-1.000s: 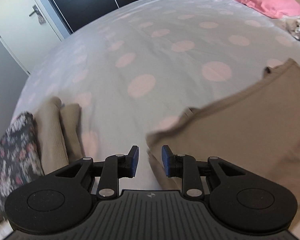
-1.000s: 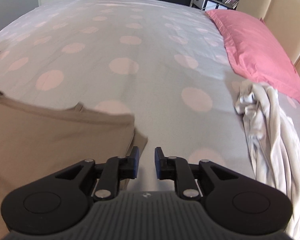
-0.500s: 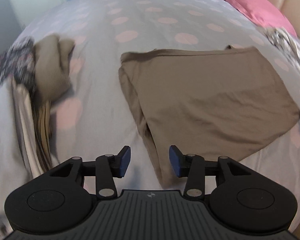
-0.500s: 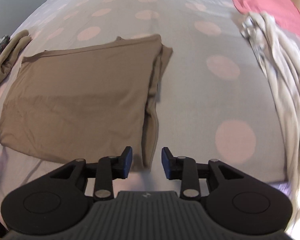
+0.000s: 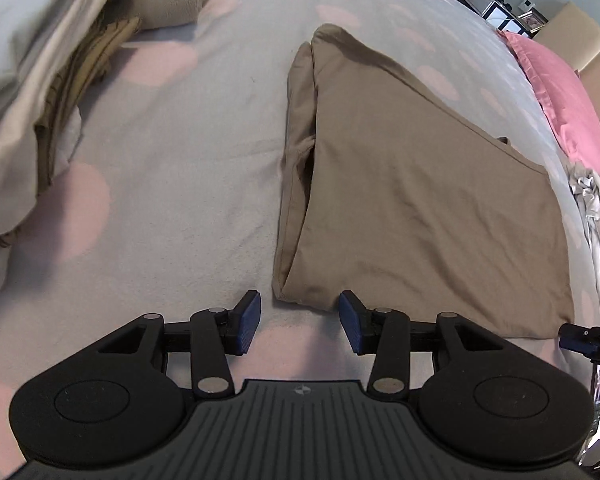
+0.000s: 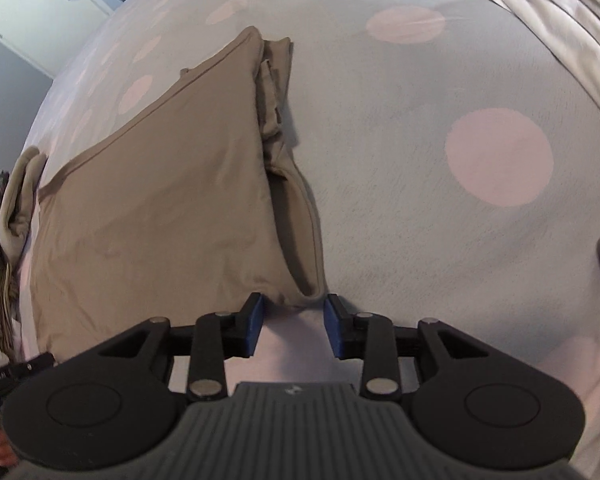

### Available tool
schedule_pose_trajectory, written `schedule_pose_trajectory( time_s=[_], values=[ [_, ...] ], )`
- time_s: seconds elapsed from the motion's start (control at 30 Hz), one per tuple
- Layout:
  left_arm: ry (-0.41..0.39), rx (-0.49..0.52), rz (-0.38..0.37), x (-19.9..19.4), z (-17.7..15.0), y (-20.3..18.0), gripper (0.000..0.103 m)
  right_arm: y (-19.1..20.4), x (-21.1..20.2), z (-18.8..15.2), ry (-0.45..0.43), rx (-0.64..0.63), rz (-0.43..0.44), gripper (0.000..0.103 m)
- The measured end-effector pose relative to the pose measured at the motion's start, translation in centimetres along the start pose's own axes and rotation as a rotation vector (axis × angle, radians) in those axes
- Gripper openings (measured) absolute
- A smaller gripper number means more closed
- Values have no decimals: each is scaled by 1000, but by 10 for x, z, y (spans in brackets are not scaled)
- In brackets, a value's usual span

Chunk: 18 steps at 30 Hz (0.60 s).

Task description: Fold clothes

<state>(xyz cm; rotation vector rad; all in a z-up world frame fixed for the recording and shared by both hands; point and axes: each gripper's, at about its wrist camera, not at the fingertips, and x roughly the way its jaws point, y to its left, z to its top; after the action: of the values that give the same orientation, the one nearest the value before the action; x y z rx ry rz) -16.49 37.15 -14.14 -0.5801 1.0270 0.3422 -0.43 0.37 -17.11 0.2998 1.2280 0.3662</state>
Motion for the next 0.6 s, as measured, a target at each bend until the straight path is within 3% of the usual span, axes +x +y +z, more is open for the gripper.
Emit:
schedule_pose_trajectory(
  time_s=[0.1, 0.17, 0.23, 0.4, 0.6],
  values=[
    [-22, 23, 1, 2, -1, -4, 40, 0, 1, -3, -43, 27, 3, 28],
    [-39, 30, 6, 2, -3, -6, 29, 0, -1, -6, -69, 40, 3, 12],
    [-57, 28, -7, 1, -5, -8, 10, -1, -3, -9, -98, 66, 16, 7],
    [-98, 30, -4, -11, -4, -15, 5, 6, -15, -14, -154, 54, 7, 5],
    [-97, -19, -44, -41, 13, -16, 4, 9, -44, -1, -111, 36, 22, 5]
  ],
)
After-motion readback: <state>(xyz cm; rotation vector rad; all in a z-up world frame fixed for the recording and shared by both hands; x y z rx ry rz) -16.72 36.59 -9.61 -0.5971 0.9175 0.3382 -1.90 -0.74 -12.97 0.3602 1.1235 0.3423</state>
